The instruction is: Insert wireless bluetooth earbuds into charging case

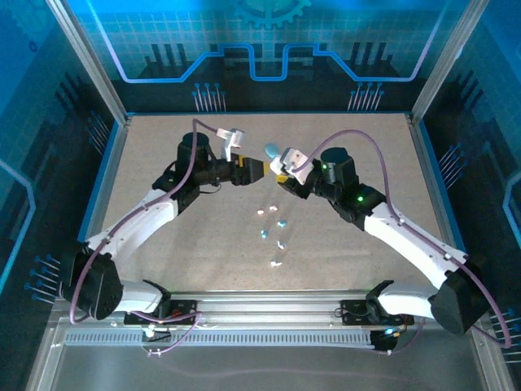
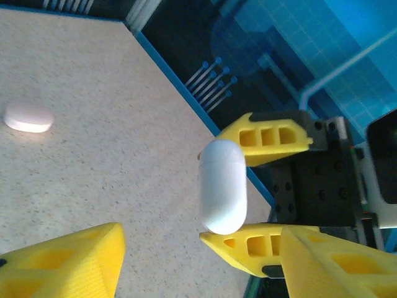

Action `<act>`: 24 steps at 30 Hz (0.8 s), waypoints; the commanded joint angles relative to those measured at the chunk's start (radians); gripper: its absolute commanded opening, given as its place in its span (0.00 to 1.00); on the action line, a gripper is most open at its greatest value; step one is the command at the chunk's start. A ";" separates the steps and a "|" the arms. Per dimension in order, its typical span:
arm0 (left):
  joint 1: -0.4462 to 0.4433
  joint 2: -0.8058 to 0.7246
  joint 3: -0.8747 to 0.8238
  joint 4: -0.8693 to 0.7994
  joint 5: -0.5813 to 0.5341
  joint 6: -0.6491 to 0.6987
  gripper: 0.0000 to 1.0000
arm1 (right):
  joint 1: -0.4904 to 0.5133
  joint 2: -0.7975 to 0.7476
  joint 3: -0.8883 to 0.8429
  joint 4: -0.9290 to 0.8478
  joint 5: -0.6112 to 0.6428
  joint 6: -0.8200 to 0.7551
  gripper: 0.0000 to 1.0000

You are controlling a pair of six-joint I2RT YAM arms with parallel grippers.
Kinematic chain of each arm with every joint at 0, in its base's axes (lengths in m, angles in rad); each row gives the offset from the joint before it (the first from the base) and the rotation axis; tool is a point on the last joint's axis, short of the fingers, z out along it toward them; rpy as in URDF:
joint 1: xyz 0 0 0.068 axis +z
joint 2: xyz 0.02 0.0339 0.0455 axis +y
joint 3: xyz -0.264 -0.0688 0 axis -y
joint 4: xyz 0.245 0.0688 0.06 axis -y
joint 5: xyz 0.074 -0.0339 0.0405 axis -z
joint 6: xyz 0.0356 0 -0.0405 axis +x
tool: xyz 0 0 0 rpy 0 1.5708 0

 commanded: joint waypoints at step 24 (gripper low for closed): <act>-0.074 0.119 0.170 -0.201 0.043 0.105 0.35 | 0.080 -0.039 -0.013 0.037 0.083 -0.167 0.47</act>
